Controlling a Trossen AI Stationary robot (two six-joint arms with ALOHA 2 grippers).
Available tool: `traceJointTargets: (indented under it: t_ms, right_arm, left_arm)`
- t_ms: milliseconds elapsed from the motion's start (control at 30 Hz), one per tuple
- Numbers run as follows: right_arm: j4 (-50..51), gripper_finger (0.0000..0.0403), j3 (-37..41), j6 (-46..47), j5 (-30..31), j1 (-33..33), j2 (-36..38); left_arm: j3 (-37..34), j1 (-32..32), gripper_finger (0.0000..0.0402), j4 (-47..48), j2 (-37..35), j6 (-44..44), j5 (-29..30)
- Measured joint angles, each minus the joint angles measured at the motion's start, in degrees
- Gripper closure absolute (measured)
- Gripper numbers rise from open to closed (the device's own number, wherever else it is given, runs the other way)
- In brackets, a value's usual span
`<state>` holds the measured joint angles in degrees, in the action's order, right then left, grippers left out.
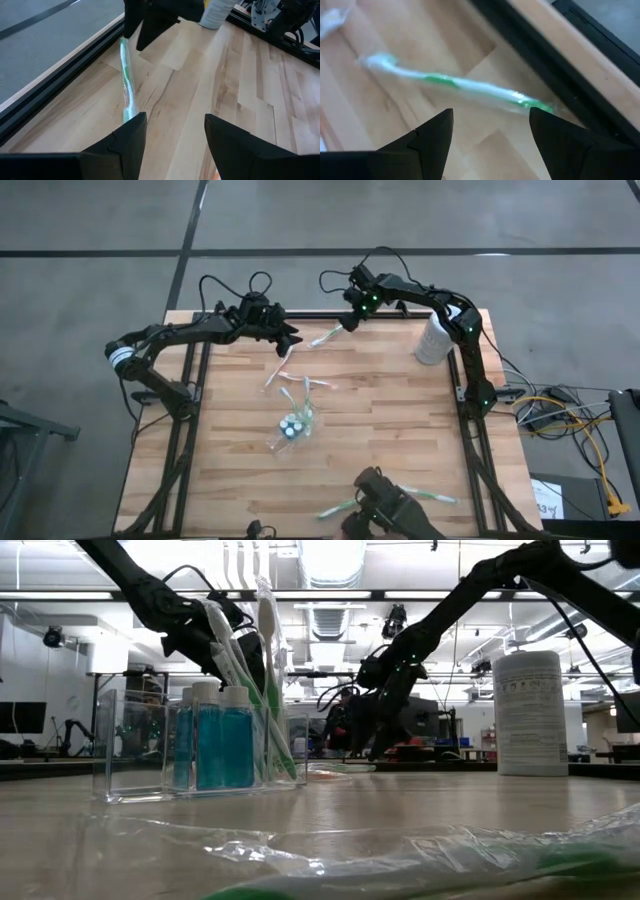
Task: Pick & Place toothbrushing station
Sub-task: Put the green toothbrush into the transparent organizer
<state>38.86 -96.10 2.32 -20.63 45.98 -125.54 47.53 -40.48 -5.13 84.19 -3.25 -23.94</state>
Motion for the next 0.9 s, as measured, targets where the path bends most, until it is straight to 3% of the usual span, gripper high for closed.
traceJointTargets:
  t_ms: [167,333,600,800,900]
  right_arm:
    - [-1.0,0.0147,0.0,7.3,5.3,0.0,0.0]
    - [-1.0,0.0147,0.5,9.8,5.9,0.0,0.0]
    - [-3.3,0.0158,0.5,33.4,6.1,0.1,0.0]
    - [-4.0,0.0177,0.6,35.0,6.6,-0.1,0.0]
    - [-3.6,0.0181,0.7,39.1,9.5,-0.3,0.0]
  left_arm:
    - [0.0,0.0,0.0197,0.0,0.0,0.0,0.0]
    - [0.0,0.0,0.0197,0.0,0.0,0.0,0.0]
    - [0.0,0.0,0.0197,0.0,0.0,0.0,0.0]
    - [0.0,0.0,0.0197,0.0,0.0,0.0,0.0]
    - [0.0,0.0,0.0197,0.0,0.0,0.0,0.0]
